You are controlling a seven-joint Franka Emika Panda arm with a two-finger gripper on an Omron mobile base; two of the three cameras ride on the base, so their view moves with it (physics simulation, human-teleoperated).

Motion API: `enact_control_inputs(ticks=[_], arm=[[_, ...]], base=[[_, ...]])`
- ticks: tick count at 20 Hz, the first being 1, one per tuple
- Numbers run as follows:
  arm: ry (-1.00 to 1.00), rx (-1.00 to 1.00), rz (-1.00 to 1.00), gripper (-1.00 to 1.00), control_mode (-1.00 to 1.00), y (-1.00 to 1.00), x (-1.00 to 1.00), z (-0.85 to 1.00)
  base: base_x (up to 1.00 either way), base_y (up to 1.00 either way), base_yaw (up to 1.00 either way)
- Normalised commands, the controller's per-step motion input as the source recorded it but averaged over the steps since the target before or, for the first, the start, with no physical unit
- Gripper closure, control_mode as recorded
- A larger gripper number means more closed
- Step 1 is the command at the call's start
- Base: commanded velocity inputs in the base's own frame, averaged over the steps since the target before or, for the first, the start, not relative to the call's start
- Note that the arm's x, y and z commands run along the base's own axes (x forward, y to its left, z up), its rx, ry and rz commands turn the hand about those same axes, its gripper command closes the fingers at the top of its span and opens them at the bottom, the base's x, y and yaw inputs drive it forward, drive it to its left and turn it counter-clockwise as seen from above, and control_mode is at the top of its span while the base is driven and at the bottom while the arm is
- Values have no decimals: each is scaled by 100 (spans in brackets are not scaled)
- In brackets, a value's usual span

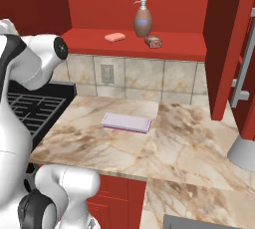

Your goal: Pick the bar soap and bar soap from the cabinet and place them on the counter.

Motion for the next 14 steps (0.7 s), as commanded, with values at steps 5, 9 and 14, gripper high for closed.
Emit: enact_control_inputs(ticks=[5, 9, 14], arm=[[2, 2, 0, -100, -100, 15, 0, -11], [0, 0, 0, -100, -100, -2, -1, -11], [0, 0, 0, -100, -100, -18, -2, -11]], base=[[0, 0, 0], [0, 0, 0], [0, 0, 0]])
